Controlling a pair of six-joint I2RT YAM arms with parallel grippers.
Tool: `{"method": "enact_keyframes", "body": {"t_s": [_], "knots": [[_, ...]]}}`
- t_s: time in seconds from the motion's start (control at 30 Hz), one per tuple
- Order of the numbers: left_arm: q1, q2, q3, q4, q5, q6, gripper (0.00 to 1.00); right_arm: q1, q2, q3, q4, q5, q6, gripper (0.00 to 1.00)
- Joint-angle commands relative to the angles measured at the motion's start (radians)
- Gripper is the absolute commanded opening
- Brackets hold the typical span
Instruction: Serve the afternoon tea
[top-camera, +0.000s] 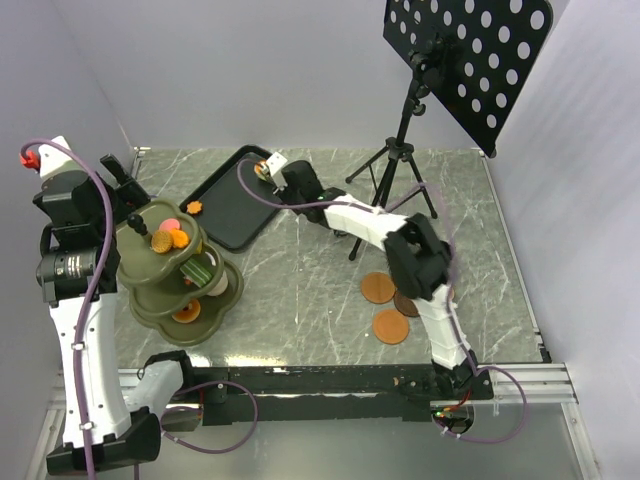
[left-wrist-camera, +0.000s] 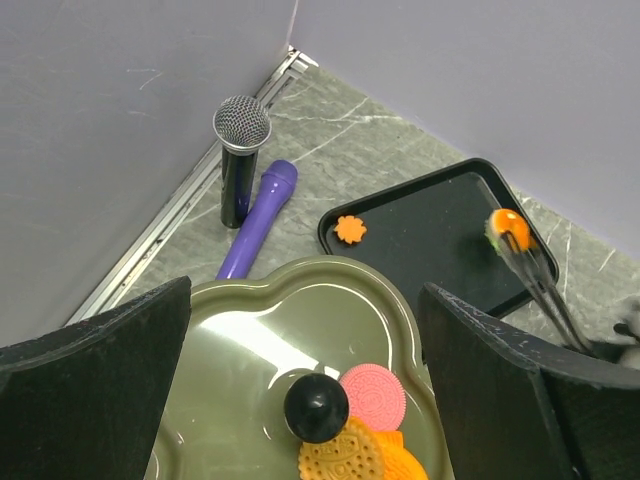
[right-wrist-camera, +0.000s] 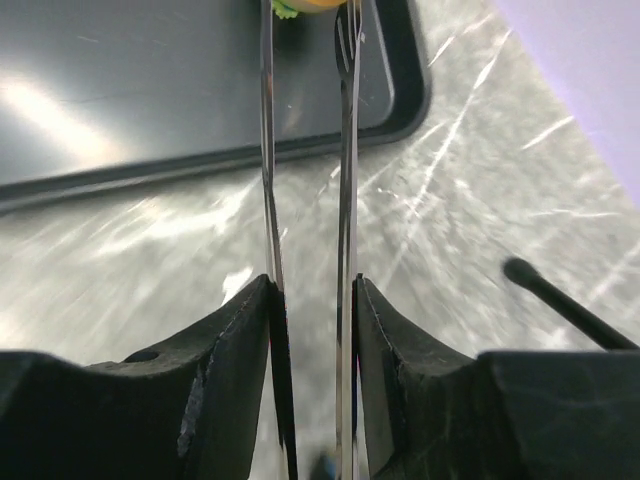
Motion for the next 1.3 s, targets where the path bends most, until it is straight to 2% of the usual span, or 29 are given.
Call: {"method": "enact_keyframes", "body": {"t_s": [0.0, 0.17, 0.3, 0.47, 0.7, 0.83, 1.27], "knots": [[0.007, -0.018, 0.043, 0.049, 0.014, -0.018, 1.0, 0.03, -0.277, -0.125, 0.083, -0.069, 0.008, 0.25], [0.005, -0.019, 0.068, 0.028, 0.035, -0.037, 1.0, 0.071, -0.518, -0.358, 0.026, -0.139, 0.027, 0.24], [0.005, -0.008, 0.082, 0.005, 0.071, -0.072, 1.0, 0.136, -0.642, -0.476, -0.102, -0.155, 0.01, 0.24], [0.005, 0.008, 0.098, -0.007, 0.092, -0.083, 1.0, 0.203, -0.771, -0.547, -0.239, -0.17, 0.002, 0.23], [0.005, 0.021, 0.129, -0.026, 0.103, -0.083, 1.0, 0.289, -0.86, -0.556, -0.383, -0.265, -0.018, 0.23], [0.005, 0.022, 0.128, -0.033, 0.115, -0.09, 1.0, 0.326, -0.867, -0.559, -0.365, -0.323, -0.056, 0.23], [0.005, 0.033, 0.118, -0.05, 0.134, -0.08, 1.0, 0.443, -0.695, -0.464, -0.256, -0.379, -0.148, 0.23]]}}
